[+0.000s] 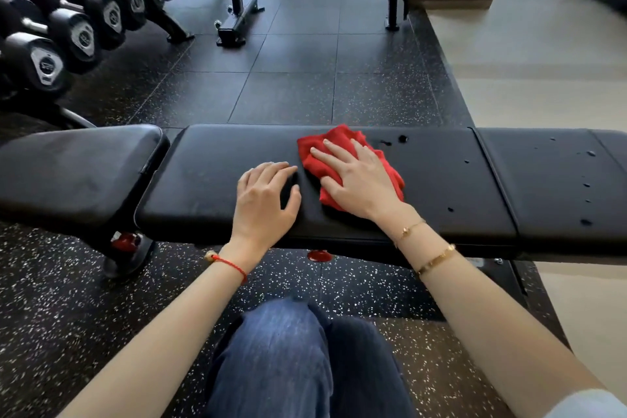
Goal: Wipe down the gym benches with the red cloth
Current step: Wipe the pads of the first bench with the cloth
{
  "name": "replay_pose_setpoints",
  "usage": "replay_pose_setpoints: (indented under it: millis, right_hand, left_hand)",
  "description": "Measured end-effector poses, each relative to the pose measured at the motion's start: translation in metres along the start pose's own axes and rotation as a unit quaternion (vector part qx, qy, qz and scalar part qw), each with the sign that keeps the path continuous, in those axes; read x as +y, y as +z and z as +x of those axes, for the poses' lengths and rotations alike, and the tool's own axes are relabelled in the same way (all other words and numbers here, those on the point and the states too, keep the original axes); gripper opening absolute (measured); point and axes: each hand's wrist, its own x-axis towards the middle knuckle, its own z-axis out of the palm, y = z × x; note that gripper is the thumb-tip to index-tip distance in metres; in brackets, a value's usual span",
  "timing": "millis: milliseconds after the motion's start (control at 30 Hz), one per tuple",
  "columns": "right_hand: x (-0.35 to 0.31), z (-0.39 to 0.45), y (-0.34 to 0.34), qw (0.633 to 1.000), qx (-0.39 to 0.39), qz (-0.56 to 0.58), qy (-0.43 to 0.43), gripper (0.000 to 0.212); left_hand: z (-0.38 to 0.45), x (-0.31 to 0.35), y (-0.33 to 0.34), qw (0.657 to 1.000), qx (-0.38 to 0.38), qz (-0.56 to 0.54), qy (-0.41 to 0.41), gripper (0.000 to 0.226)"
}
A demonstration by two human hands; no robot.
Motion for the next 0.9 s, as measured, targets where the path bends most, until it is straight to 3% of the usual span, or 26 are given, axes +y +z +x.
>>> replay_pose_setpoints:
  millis: [200, 400, 567, 700, 900]
  right_hand:
    - [0.038, -0.035, -0.009, 1.000, 0.025, -0.009, 0.015, 0.053]
    - [0.059, 0.015, -0.016, 0.989, 0.024, -0.026, 0.140, 0.053]
    - [0.006, 0.015, 0.000, 0.999, -0.004, -0.018, 0.033, 0.054]
    - [0.018, -0.026, -0.002, 1.000, -0.008, -0.024, -0.018, 0.055]
    - [0.077, -0.007, -0.024, 0.990, 0.036, -0.039, 0.129, 0.053]
  left_hand:
    - [-0.003, 0.002, 0.009, 1.000, 0.011, 0.028, -0.004, 0.041]
    - [-0.003, 0.005, 0.014, 0.998, 0.010, 0.055, -0.008, 0.040]
    - [-0.002, 0.003, 0.011, 0.998, 0.009, 0.059, -0.012, 0.040]
    - [-0.006, 0.000, 0.012, 0.998, 0.014, 0.057, -0.008, 0.040]
    - [-0.001, -0.001, 0.015, 0.998, 0.022, 0.055, 0.000, 0.042]
